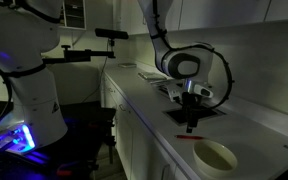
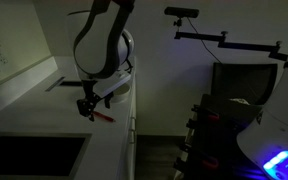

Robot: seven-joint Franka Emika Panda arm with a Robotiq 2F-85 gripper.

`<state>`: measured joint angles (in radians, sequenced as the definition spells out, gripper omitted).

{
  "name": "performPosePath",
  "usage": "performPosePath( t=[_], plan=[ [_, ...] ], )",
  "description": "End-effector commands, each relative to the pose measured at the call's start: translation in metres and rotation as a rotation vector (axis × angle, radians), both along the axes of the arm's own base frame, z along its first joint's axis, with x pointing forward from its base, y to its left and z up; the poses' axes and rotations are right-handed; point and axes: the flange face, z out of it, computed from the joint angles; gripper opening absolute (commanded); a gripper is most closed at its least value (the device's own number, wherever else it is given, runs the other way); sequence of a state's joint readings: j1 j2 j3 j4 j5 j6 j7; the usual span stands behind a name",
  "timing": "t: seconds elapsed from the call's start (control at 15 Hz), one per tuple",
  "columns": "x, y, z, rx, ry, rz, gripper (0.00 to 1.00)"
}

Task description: Pick up the pen and put it in the bowl

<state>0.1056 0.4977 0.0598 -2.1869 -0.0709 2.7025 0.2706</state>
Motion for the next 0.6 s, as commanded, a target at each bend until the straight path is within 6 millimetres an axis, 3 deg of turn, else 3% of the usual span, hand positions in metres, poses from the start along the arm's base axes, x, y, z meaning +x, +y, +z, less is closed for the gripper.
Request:
performPosePath(
  t=[0.0, 0.07, 0.2, 0.27, 0.33, 0.53],
  plan=[
    [0.019, 0.001, -0.016, -0.008, 0.039, -0.036, 0.70],
    [0.023, -0.001, -0.019, -0.008, 0.044, -0.048, 0.60],
    [0.029, -0.005, -0.024, -0.012, 0.048, -0.062, 0.50],
    [0.032, -0.007, -0.026, -0.013, 0.051, -0.070, 0.38],
    [0.033, -0.010, -0.028, -0.016, 0.056, -0.076, 0.32],
    [0.035, -0.014, -0.031, -0.019, 0.067, -0.079, 0.29]
  ],
)
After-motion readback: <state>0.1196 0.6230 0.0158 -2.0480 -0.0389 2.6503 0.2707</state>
